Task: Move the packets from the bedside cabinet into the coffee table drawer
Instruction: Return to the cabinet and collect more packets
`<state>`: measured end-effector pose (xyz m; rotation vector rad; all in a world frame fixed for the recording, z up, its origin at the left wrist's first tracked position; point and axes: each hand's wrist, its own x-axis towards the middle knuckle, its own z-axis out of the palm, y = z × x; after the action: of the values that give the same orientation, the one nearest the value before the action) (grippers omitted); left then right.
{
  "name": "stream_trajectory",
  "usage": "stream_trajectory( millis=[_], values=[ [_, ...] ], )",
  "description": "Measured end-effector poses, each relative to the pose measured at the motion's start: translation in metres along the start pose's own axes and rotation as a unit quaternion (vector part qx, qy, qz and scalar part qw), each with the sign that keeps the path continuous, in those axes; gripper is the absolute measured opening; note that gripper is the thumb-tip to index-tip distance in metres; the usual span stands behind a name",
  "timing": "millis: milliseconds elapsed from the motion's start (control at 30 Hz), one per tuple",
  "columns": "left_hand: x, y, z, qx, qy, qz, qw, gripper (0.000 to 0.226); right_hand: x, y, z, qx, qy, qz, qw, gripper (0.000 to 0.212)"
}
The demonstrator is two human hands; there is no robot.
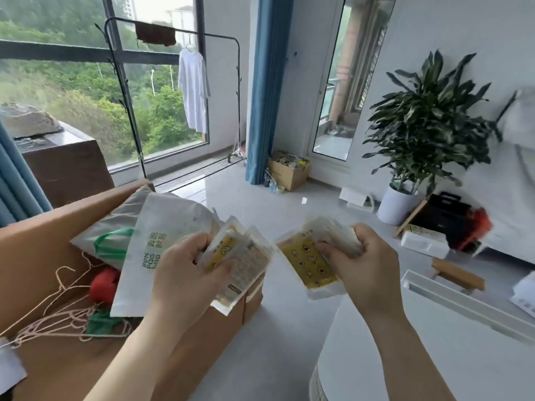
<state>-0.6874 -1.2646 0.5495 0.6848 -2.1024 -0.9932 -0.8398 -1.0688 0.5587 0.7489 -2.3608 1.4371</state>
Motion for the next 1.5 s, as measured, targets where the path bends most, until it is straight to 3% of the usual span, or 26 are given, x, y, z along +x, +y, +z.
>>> stream_trajectory(
  millis=[267, 700, 867, 1167, 1500],
  values=[
    [0.091, -0.024, 0.107, 0.028, -0.062, 0.013, 0.998, 0.029, 0.076, 0.081, 0.032, -0.024, 0.019, 0.053, 0.998, 0.054],
    [0.225, -0.003, 0.284, 0.031, -0.155, 0.035, 0.987, 0.034, 0.211, 0.210, 0.027, -0.095, 0.055, 0.131, 0.985, 0.050],
    [0.285, -0.005, 0.349, 0.008, -0.186, 0.038, 0.982, 0.036, 0.268, 0.248, 0.033, -0.130, 0.084, 0.148, 0.977, 0.058],
    [0.419, -0.010, 0.457, -0.001, -0.259, 0.082, 0.962, 0.024, 0.388, 0.308, 0.068, -0.183, 0.100, 0.181, 0.961, 0.055],
    [0.514, 0.002, 0.581, -0.002, -0.340, 0.104, 0.935, 0.036, 0.480, 0.392, 0.078, -0.196, 0.142, 0.253, 0.937, 0.053]
  ],
)
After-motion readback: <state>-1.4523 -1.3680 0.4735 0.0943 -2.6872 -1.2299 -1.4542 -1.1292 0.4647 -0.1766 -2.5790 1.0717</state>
